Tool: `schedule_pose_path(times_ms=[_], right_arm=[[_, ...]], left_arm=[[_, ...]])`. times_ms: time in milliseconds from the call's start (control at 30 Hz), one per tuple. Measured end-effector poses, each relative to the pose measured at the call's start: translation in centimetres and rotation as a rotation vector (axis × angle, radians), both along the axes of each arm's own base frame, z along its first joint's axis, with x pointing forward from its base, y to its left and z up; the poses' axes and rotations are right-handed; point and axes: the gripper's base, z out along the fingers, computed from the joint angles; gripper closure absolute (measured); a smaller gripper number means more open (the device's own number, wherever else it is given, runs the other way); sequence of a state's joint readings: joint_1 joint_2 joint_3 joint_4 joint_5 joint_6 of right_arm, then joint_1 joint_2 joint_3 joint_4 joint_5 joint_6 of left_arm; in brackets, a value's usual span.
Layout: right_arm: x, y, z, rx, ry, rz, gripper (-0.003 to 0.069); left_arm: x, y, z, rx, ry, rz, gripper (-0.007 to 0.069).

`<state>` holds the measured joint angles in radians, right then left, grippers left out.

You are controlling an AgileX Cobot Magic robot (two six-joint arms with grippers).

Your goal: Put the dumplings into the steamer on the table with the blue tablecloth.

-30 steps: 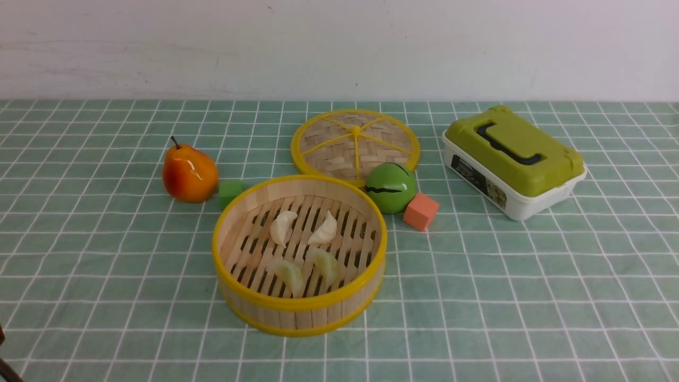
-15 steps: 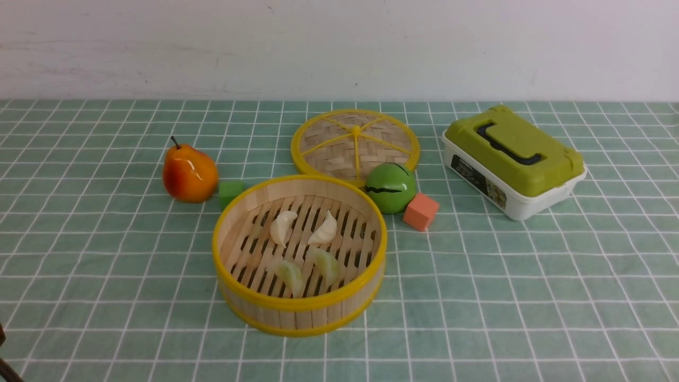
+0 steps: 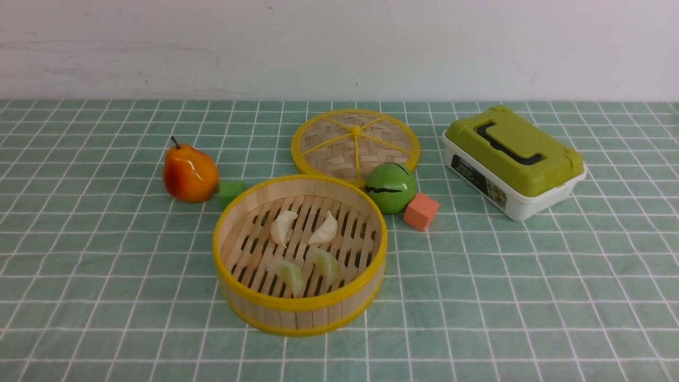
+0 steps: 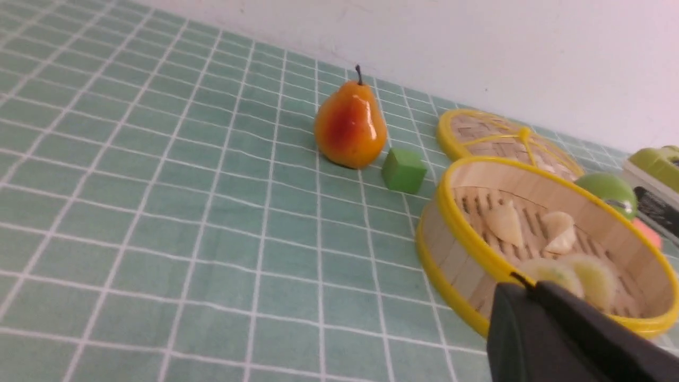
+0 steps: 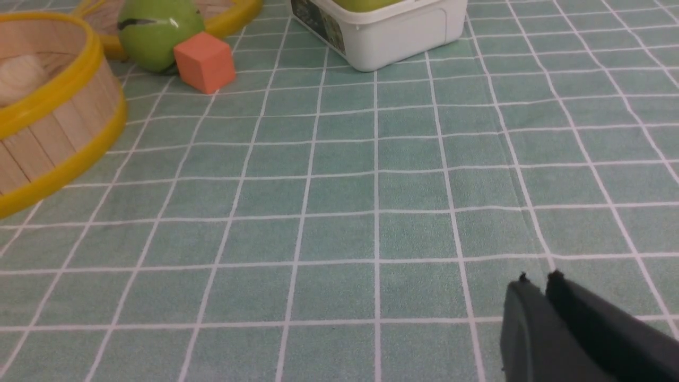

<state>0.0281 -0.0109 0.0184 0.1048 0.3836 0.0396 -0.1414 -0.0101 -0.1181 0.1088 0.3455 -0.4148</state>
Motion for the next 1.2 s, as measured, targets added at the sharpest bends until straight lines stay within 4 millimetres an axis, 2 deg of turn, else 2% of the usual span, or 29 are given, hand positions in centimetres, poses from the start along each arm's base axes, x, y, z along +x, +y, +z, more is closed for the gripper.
schedule_pose_path(times_ms=[167, 233, 367, 1200], right_arm=[[0.0, 0.0, 0.0, 0.0, 0.001, 0.0, 0.0606], [0.0, 0.0, 0.0, 0.0, 0.001, 0.0, 0.0601], [0.0, 0.0, 0.0, 0.0, 0.001, 0.0, 0.0596], [0.0, 0.0, 0.0, 0.0, 0.001, 0.0, 0.0564]], left_arm=[[0.7, 0.2, -3.3, 0.057, 0.033, 0.061, 0.0638], [0.7, 0.2, -4.4, 0.062, 0.099, 0.057, 0.0638], [0.5, 0.1, -5.3, 0.07, 0.181, 0.043, 0.0638], [0.4, 0.0, -5.4, 0.101, 0.189, 0.026, 0.0638]])
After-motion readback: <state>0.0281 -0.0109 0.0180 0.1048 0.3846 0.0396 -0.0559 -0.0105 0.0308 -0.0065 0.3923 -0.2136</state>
